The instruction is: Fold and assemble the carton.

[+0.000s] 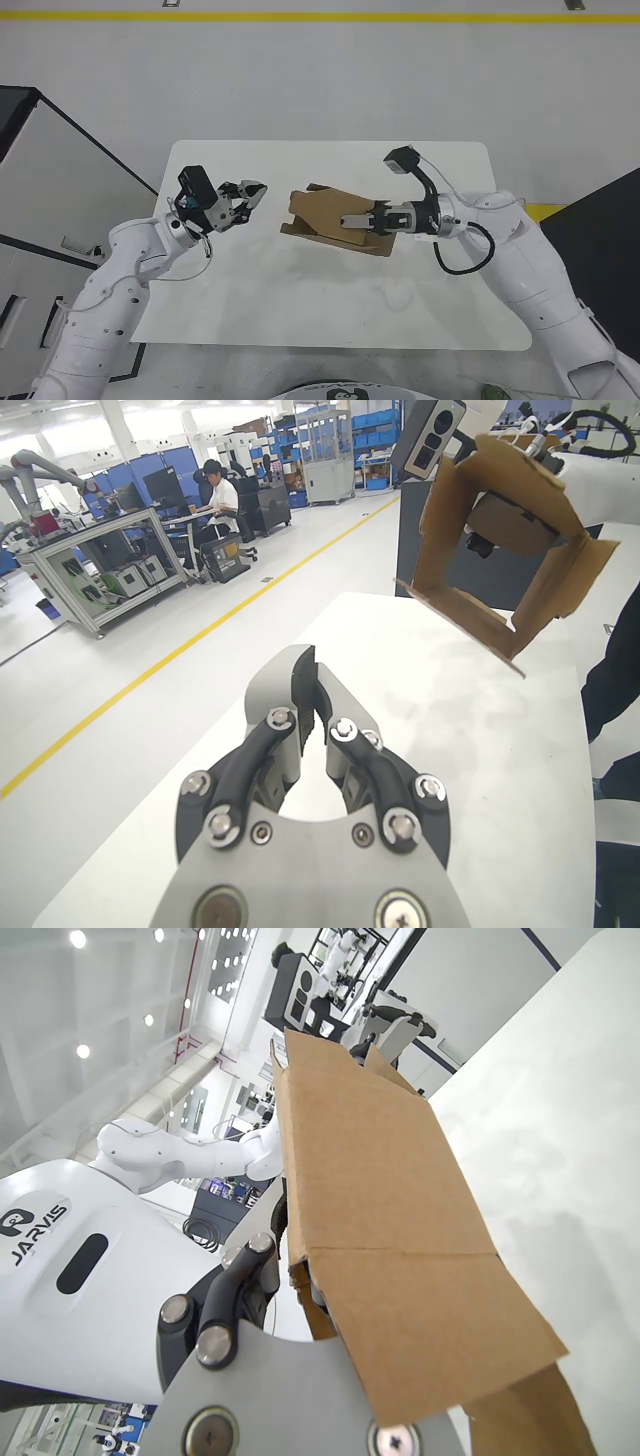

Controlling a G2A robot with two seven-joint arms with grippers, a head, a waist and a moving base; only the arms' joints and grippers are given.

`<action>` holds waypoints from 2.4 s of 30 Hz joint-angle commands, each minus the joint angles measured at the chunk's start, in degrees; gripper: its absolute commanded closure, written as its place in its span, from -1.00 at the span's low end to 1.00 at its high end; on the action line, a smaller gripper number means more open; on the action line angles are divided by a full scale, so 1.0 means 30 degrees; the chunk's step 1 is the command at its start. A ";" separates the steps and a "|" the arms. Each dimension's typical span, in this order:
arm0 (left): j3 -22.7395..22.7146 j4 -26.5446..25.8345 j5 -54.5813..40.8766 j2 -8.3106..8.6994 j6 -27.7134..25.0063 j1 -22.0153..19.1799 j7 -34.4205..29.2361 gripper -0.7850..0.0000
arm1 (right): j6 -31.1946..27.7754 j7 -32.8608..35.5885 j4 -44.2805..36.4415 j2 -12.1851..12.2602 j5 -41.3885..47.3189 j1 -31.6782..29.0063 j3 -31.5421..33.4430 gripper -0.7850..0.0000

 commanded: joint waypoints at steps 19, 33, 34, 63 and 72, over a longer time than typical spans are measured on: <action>0.1725 -0.0246 0.0125 -0.0185 -0.1992 -0.0757 0.0621 1.00 | -0.0238 0.0439 0.0610 -0.0139 0.1456 0.0463 -0.0036 1.00; 0.2129 -0.0582 0.0349 -0.0242 -0.2526 -0.1112 0.1116 1.00 | -0.0168 0.0390 0.1232 -0.0274 0.1497 0.0760 -0.0267 1.00; 0.2141 -0.0639 0.0358 -0.0246 -0.2507 -0.1119 0.1122 1.00 | -0.0161 0.0402 0.1269 -0.0280 0.1518 0.0761 -0.0274 1.00; 0.1764 -0.0511 0.0123 -0.0264 -0.1645 -0.0970 0.0895 1.00 | -0.0526 0.0083 0.1018 -0.0323 0.1052 0.0472 0.0027 1.00; 0.2005 -0.0933 -0.0072 -0.0270 -0.2221 -0.0686 0.0936 1.00 | -0.0711 0.0029 0.0953 -0.0348 0.1198 0.0374 0.0084 1.00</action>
